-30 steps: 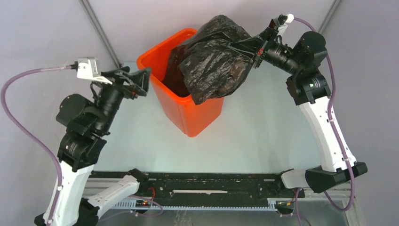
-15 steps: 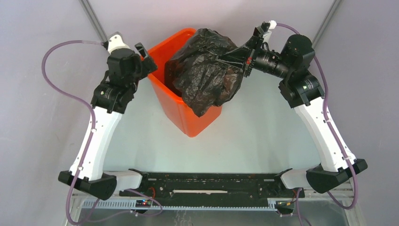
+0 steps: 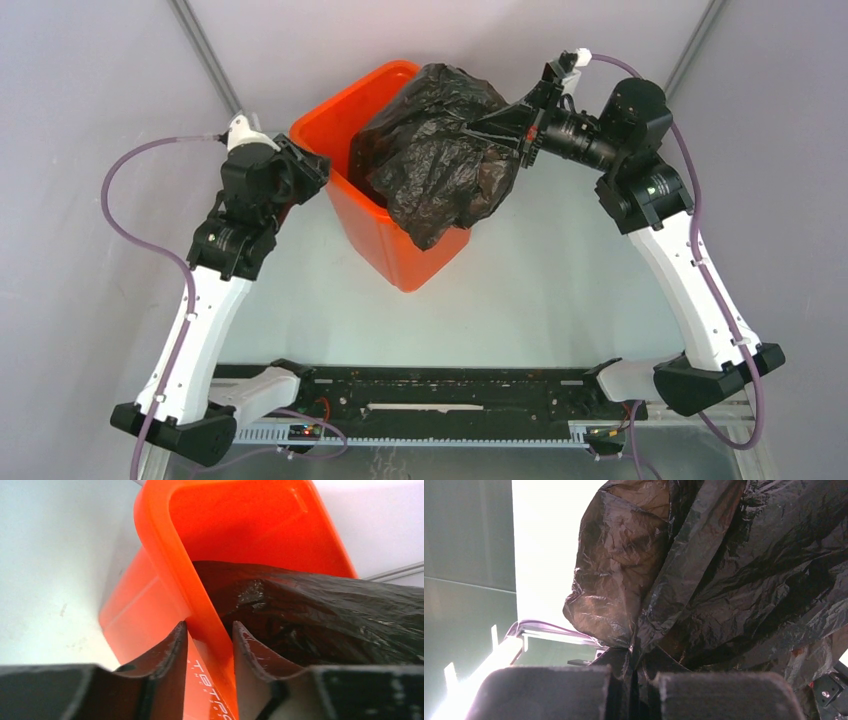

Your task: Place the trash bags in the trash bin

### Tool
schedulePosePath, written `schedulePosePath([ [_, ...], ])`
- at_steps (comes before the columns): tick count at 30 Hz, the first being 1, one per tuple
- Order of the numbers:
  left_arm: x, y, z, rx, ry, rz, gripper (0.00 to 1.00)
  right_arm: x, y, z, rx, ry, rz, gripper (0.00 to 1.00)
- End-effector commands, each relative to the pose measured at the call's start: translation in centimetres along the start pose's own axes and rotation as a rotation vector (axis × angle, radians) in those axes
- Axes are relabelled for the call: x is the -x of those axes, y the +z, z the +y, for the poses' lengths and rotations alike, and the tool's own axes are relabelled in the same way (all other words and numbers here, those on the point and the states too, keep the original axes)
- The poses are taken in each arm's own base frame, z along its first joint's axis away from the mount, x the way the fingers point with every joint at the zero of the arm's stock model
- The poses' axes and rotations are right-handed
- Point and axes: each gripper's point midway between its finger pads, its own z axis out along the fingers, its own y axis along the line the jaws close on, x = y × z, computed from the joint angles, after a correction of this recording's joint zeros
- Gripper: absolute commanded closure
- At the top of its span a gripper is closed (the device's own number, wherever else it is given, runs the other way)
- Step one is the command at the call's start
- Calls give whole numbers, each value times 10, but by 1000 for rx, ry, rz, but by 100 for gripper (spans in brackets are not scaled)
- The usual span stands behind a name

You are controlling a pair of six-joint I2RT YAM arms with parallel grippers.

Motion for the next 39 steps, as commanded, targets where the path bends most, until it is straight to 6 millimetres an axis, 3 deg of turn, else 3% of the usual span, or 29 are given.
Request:
schedulePosePath([
  [1, -10, -17, -19, -123, -77, 57, 66, -6, -9, 16, 50, -55, -8, 100],
  [5, -23, -32, -36, -209, -154, 137, 79, -6, -11, 20, 66, -77, -20, 100],
  [10, -40, -60, -61, -320, -220, 223, 87, -7, -12, 33, 111, -111, -26, 100],
  [15, -45, -80, -77, -398, -347, 263, 99, -4, -10, 30, 104, -114, -39, 100],
  [21, -32, -95, -84, -440, -523, 236, 100, -3, -5, 23, 91, -99, -37, 100],
  [28, -55, -96, -81, -429, -639, 299, 99, -6, 4, 15, 74, -76, -21, 100],
  [31, -65, -98, -77, -420, -598, 318, 78, -8, 8, 14, 75, -72, -7, 100],
  [35, -63, -110, -66, -424, -455, 288, 48, -7, 9, 12, 71, -83, -9, 100],
  [39, -59, -123, -41, -374, -322, 233, 26, -5, 12, 5, 39, -91, -4, 100],
])
